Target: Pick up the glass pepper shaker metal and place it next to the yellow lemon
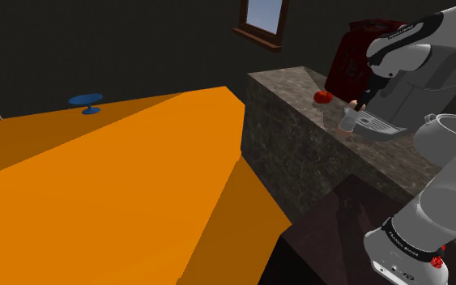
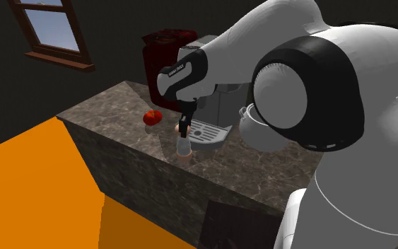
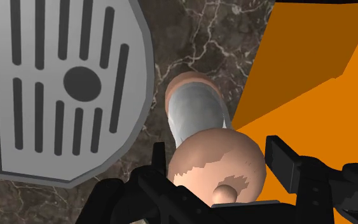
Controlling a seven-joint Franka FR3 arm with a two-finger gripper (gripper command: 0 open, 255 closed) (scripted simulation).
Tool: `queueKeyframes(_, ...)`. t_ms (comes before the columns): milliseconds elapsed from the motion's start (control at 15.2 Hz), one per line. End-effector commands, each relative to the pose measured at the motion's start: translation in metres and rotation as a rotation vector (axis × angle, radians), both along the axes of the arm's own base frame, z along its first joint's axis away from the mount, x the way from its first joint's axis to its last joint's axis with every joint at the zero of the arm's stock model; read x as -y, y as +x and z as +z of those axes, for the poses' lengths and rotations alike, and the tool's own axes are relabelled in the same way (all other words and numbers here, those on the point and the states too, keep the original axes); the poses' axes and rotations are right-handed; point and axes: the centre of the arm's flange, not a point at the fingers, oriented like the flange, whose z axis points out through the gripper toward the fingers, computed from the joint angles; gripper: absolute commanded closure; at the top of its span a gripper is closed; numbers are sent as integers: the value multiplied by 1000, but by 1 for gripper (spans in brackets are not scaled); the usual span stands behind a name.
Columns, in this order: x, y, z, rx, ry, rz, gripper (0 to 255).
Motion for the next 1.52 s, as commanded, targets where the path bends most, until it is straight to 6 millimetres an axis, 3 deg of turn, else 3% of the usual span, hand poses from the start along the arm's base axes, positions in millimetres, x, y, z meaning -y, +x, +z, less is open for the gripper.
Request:
queueKeyframes(0, 0, 0, 0, 0, 0, 0, 255)
queueKeyframes(396, 0, 0, 0, 0, 0, 0, 255)
queueKeyframes(1452, 0, 0, 84, 0, 0, 0, 255)
